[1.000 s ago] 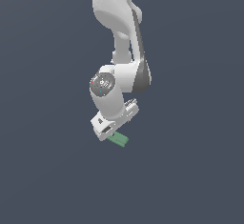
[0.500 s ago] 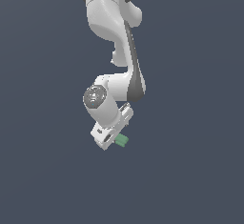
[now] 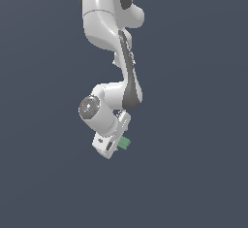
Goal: Pick up the object and move it to a goal position.
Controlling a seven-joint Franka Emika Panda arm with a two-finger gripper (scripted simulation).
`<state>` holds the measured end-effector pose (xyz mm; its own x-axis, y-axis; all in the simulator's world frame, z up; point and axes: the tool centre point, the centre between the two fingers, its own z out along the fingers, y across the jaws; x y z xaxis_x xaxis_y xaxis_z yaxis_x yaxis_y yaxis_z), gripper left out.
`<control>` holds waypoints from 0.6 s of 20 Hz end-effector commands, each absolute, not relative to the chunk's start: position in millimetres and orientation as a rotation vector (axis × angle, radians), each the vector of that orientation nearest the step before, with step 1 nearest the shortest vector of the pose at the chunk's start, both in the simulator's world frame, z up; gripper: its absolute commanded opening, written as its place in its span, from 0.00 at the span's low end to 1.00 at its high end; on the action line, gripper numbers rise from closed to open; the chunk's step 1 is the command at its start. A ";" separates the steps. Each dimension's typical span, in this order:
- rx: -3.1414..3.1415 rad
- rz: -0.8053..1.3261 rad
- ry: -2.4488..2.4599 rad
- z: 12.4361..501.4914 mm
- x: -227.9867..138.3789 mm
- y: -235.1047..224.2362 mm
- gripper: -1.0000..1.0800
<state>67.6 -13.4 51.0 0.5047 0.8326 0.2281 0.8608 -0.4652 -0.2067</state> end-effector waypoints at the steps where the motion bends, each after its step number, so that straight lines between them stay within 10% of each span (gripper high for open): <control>1: -2.425 -0.155 -1.458 47.1 69.4 -14.0 1.00; 12: -2.377 -0.184 -1.506 40.7 71.8 -15.7 1.00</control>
<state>71.7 -15.9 40.6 0.4361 0.8566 0.2758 0.8978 -0.3933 -0.1983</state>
